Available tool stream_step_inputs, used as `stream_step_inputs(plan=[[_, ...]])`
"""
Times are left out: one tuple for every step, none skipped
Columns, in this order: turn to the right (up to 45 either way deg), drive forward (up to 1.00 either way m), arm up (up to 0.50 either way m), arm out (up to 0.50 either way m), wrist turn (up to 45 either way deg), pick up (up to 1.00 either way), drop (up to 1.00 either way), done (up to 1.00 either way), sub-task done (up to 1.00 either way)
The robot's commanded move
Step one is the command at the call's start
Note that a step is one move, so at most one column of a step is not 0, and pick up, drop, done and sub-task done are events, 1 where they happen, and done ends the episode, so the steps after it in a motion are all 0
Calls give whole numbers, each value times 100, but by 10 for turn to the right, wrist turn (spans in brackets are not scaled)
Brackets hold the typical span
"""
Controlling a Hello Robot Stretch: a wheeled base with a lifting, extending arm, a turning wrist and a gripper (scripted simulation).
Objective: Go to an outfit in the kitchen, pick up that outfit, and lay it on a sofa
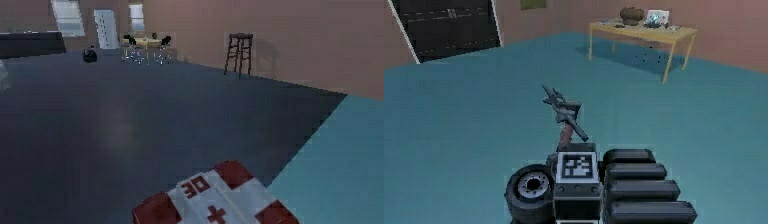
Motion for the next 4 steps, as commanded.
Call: stream_step_inputs(plan=[[0,20,0,0,0,0,0,0,0],[450,0,0,0,0,0,0,0,0],[450,0,0,0,0,0,0,0,0],[450,0,0,0,0,0,0,0,0]])
